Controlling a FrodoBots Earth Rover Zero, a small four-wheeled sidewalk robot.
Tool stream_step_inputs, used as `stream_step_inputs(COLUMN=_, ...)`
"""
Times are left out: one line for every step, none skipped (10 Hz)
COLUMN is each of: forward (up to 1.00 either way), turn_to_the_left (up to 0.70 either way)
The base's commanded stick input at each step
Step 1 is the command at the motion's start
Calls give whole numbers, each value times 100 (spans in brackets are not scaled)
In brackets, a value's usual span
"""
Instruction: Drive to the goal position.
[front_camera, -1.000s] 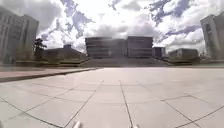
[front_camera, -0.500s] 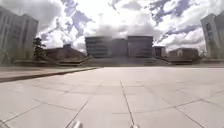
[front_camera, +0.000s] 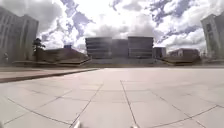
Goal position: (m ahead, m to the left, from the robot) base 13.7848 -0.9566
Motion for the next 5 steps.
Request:
stream_step_inputs(forward=70, turn_to_the_left=0)
stream_step_inputs(forward=70, turn_to_the_left=0)
stream_step_inputs(forward=70, turn_to_the_left=0)
stream_step_inputs(forward=70, turn_to_the_left=0)
stream_step_inputs(forward=70, turn_to_the_left=0)
